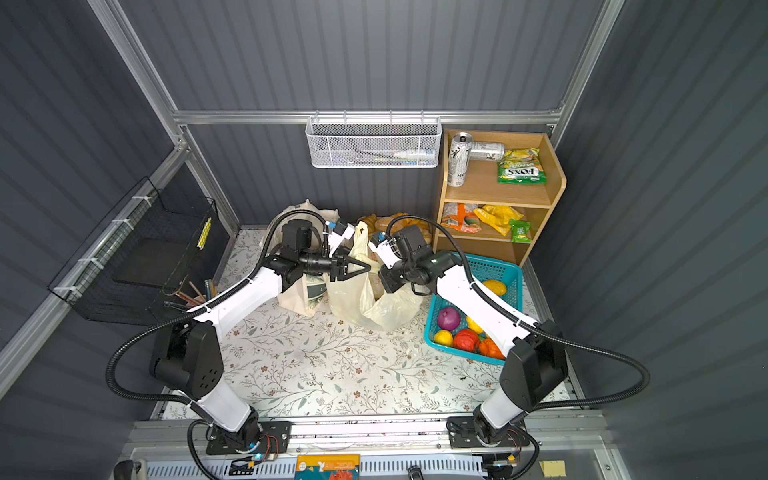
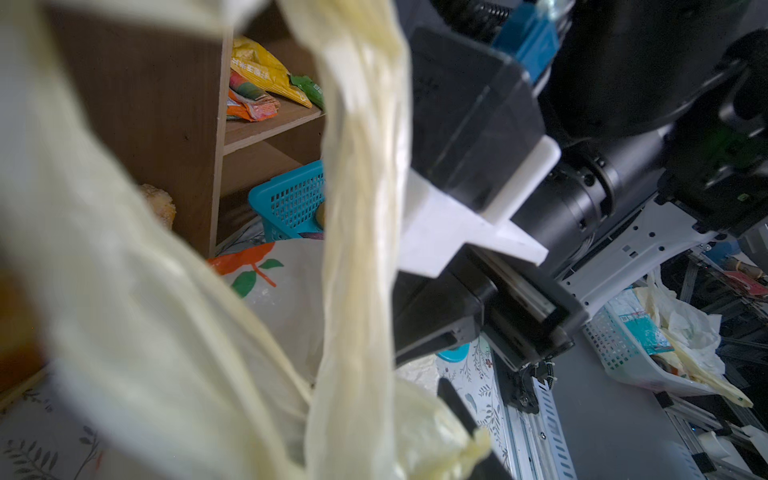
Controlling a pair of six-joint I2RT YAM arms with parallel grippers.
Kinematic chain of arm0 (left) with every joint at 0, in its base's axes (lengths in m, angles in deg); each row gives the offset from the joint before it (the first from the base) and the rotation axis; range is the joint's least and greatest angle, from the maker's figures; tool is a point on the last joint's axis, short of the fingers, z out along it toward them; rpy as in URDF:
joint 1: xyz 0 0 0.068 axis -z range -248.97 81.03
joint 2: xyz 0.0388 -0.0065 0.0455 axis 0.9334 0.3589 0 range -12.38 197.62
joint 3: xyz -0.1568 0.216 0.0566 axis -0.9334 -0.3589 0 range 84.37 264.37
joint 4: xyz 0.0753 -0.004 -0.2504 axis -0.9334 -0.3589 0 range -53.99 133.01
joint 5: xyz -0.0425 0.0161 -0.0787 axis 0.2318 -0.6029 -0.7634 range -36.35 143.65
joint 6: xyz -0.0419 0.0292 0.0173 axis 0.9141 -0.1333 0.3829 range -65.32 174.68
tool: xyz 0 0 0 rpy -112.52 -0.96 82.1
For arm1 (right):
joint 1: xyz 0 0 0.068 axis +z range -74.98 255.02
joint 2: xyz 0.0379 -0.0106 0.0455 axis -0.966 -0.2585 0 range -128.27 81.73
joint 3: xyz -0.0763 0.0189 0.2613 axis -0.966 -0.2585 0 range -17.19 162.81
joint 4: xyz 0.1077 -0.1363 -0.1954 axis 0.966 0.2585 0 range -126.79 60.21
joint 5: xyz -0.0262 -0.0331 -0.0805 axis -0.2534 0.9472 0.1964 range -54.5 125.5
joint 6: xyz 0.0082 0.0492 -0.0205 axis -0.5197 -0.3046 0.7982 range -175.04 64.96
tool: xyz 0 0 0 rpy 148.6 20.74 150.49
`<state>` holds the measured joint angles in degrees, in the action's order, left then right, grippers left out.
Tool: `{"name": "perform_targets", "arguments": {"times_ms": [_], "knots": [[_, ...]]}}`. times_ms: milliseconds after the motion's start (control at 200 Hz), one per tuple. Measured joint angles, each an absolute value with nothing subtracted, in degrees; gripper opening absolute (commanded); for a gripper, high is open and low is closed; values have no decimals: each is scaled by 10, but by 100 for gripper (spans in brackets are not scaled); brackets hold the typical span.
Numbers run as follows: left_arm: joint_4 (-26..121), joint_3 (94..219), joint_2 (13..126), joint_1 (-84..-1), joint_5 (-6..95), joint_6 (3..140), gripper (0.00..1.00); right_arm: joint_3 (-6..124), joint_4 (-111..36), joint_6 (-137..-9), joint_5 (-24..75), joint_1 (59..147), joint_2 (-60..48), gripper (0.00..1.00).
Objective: Place the mixed food into the grocery bags and tie them
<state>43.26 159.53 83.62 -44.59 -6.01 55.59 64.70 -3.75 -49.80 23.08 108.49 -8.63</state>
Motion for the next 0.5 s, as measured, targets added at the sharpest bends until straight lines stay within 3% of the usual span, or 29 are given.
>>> {"name": "perform_targets", "arguments": {"times_ms": [210, 500], "knots": [[446, 1589, 831, -447, -57, 550, 0, 647, -37, -496, 240, 1085, -85, 0], [457, 1589, 831, -447, -69, 552, 0, 624, -75, -535, 231, 1063, -56, 0]]}}
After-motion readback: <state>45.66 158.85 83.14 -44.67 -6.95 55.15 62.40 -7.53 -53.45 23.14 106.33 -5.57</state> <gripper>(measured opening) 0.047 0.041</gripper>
